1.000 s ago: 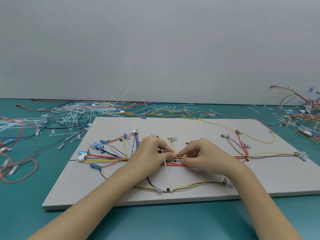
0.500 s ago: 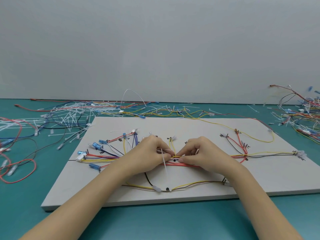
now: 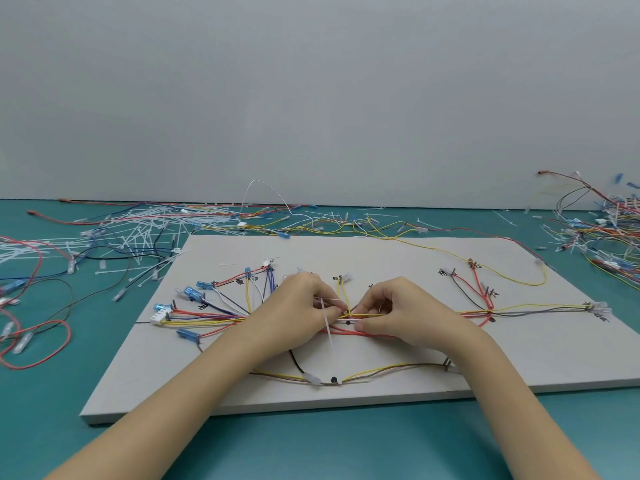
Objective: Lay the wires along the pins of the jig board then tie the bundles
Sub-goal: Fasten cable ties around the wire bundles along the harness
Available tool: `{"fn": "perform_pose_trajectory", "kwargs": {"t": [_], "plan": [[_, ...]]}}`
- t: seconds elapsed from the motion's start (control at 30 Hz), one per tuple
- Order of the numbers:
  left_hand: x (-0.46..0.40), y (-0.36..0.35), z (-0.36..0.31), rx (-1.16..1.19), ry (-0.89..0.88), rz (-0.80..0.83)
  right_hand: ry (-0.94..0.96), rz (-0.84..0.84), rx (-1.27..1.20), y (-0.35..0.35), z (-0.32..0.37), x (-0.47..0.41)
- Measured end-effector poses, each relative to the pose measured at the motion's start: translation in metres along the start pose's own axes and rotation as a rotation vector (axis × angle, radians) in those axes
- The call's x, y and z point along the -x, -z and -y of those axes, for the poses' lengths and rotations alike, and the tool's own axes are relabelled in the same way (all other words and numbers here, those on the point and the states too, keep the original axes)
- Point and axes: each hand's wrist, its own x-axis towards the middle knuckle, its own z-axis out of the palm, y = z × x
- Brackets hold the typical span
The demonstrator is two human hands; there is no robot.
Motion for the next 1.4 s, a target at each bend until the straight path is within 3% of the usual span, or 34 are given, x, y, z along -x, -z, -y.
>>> {"fn": "perform_pose_trajectory", "kwargs": {"t": [0.6,1.0,1.4], "plan": [[-0.0016,-0.0048,0.0064,0.001,-0.005,0.027,0.061,-0.059,0.060,-0.0019,0.0011,-0.0006],[-0.0013,-0.0048,0.0059,0.007,0.000,0.018,0.029,0.013,-0.028,0.0012,0.0006,0.0002],[0.0010,-0.0023,0.0002,0.047,0.043,-0.106,0.025,0.018,0.005,-0.0002,-0.0021,0.0010]]}}
